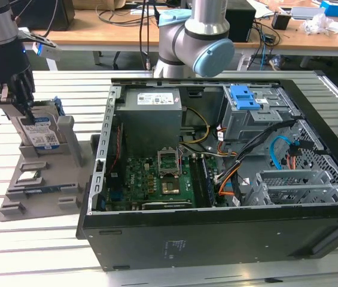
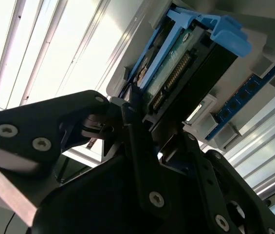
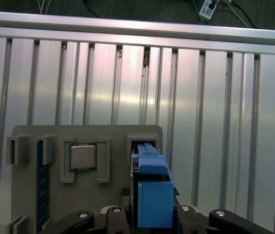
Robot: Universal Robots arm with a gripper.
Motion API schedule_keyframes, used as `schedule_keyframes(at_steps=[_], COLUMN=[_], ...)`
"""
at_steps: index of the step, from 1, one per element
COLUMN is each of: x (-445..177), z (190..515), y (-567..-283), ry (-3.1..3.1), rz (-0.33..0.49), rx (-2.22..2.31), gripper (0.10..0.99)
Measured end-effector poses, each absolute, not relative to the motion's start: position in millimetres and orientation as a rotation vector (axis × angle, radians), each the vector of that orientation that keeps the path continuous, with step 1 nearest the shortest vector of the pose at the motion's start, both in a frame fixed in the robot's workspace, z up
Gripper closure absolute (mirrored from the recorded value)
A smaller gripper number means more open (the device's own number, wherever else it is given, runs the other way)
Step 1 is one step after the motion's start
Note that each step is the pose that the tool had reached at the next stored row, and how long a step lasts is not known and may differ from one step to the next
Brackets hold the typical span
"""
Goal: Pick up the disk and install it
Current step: 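Pick up the disk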
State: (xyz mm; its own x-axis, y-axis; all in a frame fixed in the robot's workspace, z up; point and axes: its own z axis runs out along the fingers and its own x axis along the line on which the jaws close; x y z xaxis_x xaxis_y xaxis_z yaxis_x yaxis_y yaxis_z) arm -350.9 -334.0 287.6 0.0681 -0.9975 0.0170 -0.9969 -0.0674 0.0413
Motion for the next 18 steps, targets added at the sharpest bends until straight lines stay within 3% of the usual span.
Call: schedule_keyframes(at_steps=[18], x=[-350.8], z=[295.4], y=[-333.7], ry=[-2.116], rz=[-0.024], rx=[2.265], gripper=[0.718])
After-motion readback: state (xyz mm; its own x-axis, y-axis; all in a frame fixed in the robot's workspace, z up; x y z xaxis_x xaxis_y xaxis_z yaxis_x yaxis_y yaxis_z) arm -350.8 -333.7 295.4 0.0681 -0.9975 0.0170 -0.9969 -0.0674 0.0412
